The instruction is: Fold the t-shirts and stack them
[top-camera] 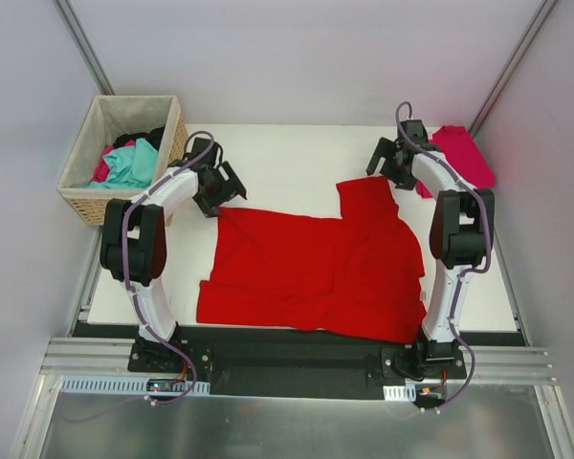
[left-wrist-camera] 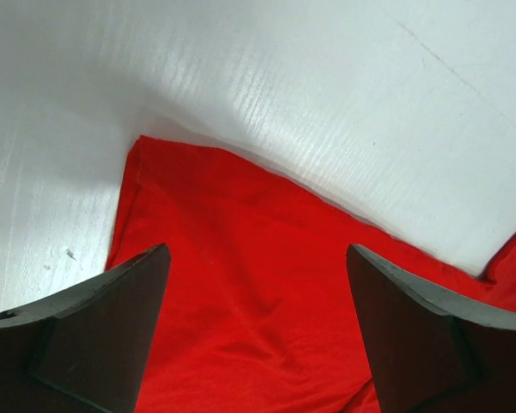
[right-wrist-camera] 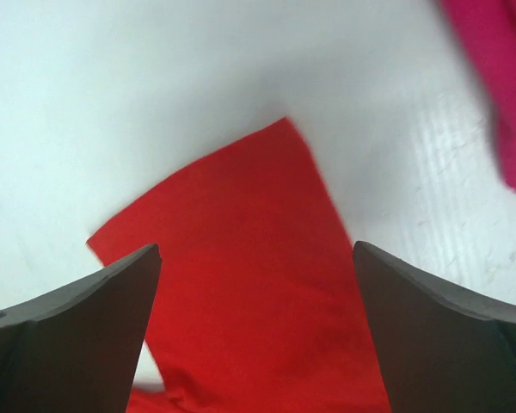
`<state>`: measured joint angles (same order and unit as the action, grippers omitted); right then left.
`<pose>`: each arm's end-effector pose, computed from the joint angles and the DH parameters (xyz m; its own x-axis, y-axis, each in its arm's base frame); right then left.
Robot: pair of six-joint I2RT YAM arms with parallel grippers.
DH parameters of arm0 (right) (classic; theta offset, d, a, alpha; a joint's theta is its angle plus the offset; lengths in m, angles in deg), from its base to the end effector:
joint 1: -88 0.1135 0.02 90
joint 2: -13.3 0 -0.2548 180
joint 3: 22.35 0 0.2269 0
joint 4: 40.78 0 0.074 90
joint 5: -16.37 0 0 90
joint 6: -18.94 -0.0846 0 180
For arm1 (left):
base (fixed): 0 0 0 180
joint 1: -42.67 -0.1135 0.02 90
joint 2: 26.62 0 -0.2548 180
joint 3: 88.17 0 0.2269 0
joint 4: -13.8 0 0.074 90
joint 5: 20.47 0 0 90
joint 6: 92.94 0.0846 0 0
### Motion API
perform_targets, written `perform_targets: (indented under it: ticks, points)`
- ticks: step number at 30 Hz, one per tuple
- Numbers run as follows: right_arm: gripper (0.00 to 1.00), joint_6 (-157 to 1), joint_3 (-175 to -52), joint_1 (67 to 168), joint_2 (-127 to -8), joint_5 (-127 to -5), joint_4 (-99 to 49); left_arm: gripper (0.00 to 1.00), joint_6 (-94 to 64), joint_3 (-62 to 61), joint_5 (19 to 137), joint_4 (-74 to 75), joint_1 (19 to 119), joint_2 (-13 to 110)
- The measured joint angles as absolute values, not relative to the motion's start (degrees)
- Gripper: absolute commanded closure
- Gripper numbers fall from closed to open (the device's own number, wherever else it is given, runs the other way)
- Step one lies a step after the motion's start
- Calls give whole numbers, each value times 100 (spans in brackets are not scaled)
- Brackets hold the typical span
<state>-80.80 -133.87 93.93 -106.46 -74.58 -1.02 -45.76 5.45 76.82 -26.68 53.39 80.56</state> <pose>0.4747 0.0479 0.1843 -0.7441 0.0928 -0.6616 0.0341 0.9943 0.1011 0.3994 -0.0865 0.1759 -0.7585 -0.5426 -0.3609 -0.3515 0.8070 -0.4745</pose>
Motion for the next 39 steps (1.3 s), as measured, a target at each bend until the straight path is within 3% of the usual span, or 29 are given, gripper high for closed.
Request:
perform_targets:
  ticks: [19,22,26,39]
  points:
    - [16,-8239,-14451,8982,-11870,-6696,-419,16,-4725,469,7804,-2577,5230,8054]
    - [22,-8300,-14451,8980,-11875,-6669,-415,16,-4734,434,7804,-2570,5200,8054]
    - [39,-8375,-14447,8980,-11879,-6667,-402,16,-4745,403,7811,-2572,5156,8054]
    - [72,-8523,-14342,8980,-11879,-6674,-323,16,-4751,287,7815,-2535,5079,8016]
